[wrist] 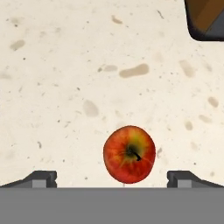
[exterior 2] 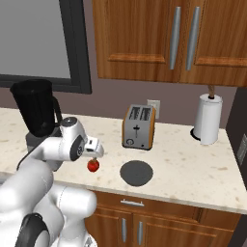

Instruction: Open the blender lid, put the apple in the blender, close the lid, and start the blender.

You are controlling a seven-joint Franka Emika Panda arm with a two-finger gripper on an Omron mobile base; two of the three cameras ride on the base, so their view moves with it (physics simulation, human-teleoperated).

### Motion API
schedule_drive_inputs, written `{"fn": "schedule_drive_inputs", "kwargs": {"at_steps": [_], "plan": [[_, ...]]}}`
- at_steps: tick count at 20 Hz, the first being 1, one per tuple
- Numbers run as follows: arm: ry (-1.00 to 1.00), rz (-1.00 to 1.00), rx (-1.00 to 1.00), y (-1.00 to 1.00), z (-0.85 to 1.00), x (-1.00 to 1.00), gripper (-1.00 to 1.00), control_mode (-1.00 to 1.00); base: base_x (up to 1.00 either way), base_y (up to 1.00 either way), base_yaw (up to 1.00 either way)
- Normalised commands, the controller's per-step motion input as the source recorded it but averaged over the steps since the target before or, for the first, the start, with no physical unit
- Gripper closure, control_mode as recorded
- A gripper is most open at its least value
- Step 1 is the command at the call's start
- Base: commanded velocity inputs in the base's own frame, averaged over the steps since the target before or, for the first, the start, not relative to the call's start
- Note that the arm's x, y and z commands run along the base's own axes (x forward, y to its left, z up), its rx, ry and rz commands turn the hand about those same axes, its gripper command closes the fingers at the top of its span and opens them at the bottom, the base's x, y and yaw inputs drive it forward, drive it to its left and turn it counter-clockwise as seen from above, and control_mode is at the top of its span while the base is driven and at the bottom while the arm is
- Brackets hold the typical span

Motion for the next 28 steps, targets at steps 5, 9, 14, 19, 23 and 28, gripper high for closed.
{"fn": "schedule_drive_inputs", "kwargs": {"at_steps": [5, 9, 14, 19, 23, 28], "plan": [[0.00, 0.00, 0.00, -0.02, -0.38, 0.00, -1.00, -1.00, 0.00, 0.00, 0.00], [0.00, 0.00, 0.00, -0.04, -0.34, 0.00, -1.00, -1.00, 0.00, 0.00, 0.00], [-0.02, 0.00, 0.00, -0.02, -0.20, 0.00, -1.00, -1.00, 0.00, 0.00, 0.00], [-0.01, 0.00, 0.00, -0.04, -0.16, -0.03, -1.00, -1.00, 0.00, 0.00, 0.00], [-0.05, 0.00, 0.00, -0.15, -0.09, -0.22, -1.00, -1.00, 0.00, 0.00, 0.00], [-0.03, 0.00, 0.00, -0.13, -0.15, -0.10, -1.00, -1.00, 0.00, 0.00, 0.00]]}}
